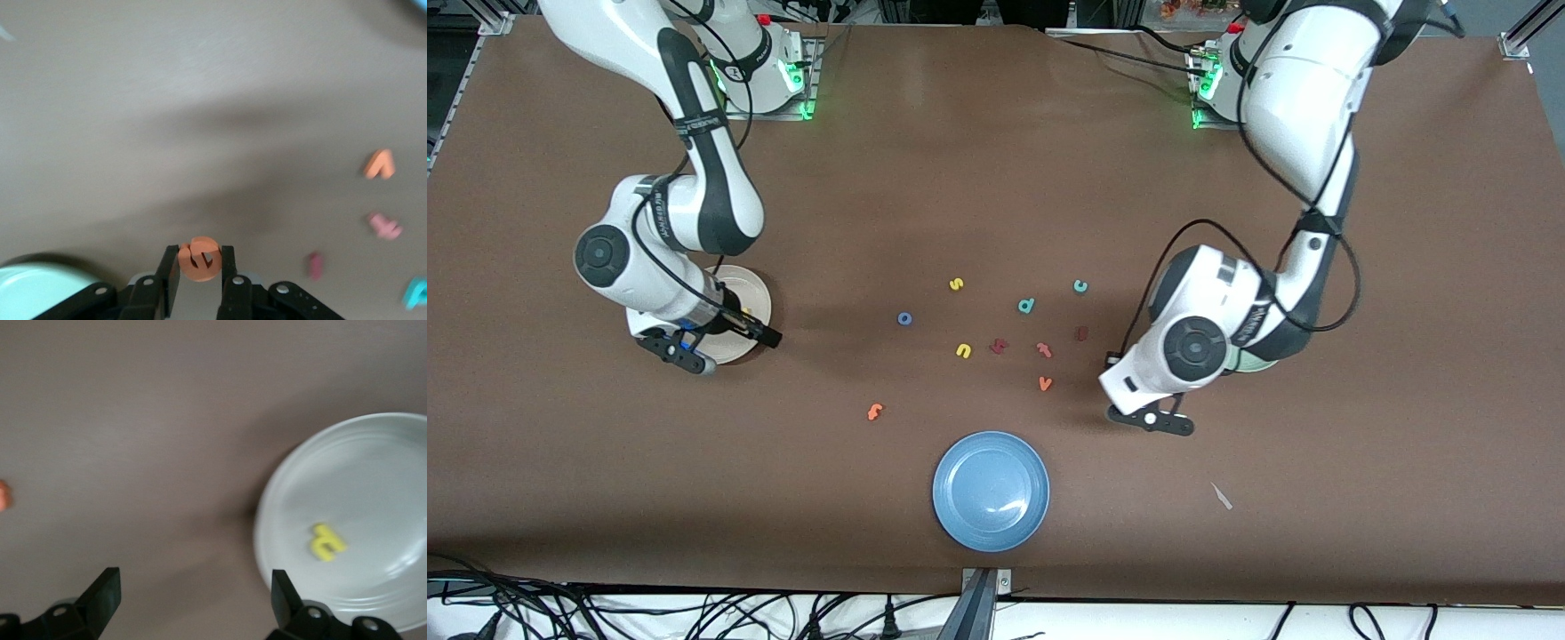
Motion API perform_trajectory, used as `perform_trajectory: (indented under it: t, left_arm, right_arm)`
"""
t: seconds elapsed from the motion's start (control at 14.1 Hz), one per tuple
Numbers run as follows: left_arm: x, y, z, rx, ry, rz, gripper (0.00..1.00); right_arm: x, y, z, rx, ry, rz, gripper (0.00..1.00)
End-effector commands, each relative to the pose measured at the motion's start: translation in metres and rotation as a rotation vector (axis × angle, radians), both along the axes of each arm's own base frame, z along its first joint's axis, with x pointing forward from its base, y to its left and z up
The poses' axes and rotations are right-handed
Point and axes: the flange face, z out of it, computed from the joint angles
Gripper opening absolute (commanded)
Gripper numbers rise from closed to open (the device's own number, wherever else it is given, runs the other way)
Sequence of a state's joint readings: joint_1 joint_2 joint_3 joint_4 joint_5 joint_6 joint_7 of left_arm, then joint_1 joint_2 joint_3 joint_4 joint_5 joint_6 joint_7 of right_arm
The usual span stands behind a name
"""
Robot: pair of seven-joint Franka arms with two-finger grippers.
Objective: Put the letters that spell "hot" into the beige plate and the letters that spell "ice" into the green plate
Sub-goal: 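Drop the yellow letter on the cream plate while the left gripper drops the orange letter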
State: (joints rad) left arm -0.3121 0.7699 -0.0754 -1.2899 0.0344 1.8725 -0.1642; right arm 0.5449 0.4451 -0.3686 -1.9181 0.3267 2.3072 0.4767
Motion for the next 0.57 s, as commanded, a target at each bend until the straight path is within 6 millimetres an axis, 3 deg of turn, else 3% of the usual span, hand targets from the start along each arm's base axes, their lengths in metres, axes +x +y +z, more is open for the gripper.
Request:
perform_trajectory:
  t: [0.0, 0.21, 0.5]
  left_arm:
    - [-0.032, 0.049, 0.013, 0.017, 0.055, -0.076, 0.06]
    - [-0.05, 0.098, 0.009, 0.01, 0.113, -0.122, 0.06]
    - [-0.066, 0.133, -0.024, 0.005, 0.157, -0.115, 0.06]
  right_arm:
    - [0.033, 0.054, -0.024, -0.003, 0.005, -0.1, 1.0]
    - [0.045, 0.081, -0.032, 0.002, 0.001, -0.131, 1.0]
    - [0.067, 0.113, -0.028, 0.026, -0.002, -0.106, 1.0]
